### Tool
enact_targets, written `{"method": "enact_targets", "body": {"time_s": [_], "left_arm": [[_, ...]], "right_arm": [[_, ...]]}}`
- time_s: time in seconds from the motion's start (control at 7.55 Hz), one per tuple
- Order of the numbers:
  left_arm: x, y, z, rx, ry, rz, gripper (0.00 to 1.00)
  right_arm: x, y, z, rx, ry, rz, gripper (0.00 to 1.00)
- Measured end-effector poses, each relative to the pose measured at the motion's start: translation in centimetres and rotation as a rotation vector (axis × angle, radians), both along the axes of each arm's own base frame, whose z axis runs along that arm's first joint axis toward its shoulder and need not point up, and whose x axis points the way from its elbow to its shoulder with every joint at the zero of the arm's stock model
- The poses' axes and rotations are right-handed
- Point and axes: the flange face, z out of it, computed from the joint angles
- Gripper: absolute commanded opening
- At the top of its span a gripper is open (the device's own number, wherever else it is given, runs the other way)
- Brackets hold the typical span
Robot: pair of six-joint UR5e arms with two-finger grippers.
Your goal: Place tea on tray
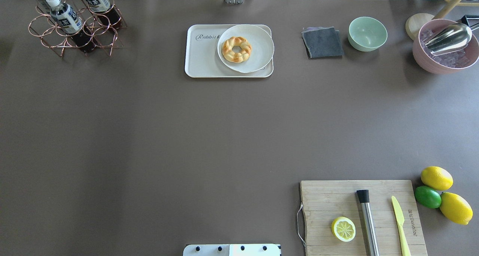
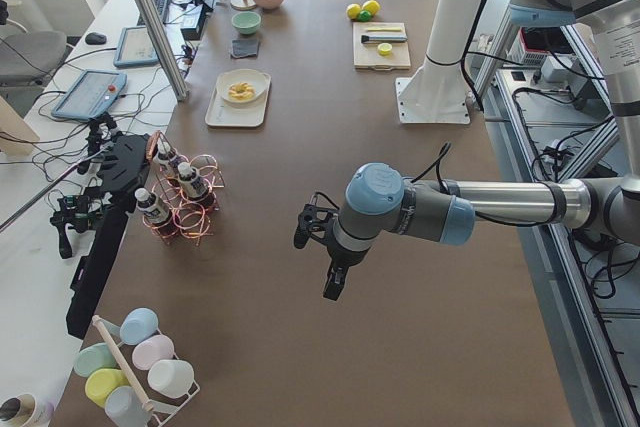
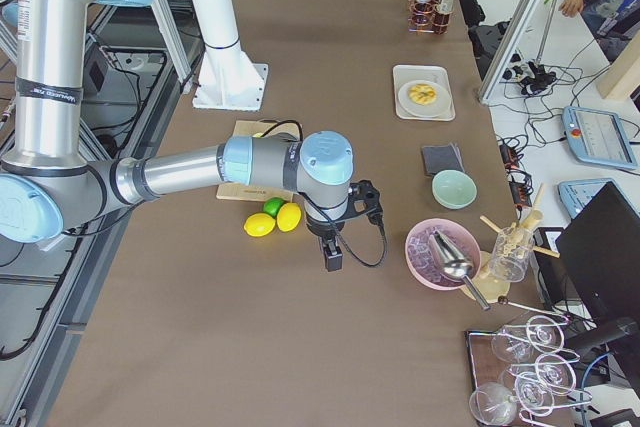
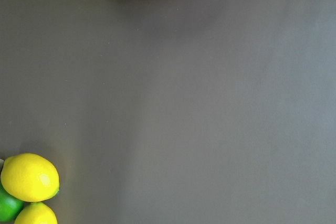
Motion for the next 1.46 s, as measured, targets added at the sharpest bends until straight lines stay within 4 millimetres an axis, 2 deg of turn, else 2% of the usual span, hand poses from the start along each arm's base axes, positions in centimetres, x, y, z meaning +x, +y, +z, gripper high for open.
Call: {"method": "enact_targets", "body": {"time_s": [0.53, 0.93, 1.46], "left_arm": [[1.1, 0.6, 0.5, -0.024, 0.023, 0.038, 0.97], [1.8, -0.6, -0.2, -0.074, 0.083, 0.057, 0.96], [2.1, -0.5, -0.2, -0.075, 0.082, 0.066, 0.98]], "right_arm": [[0.1, 0.3, 0.9, -0.018, 0.01, -0.001, 1.0], [0.1, 0.3, 2.8, -0.021, 0.01, 0.0, 1.0], [0.1, 0.3, 3.0, -0.019, 0.01, 0.0, 1.0]]}}
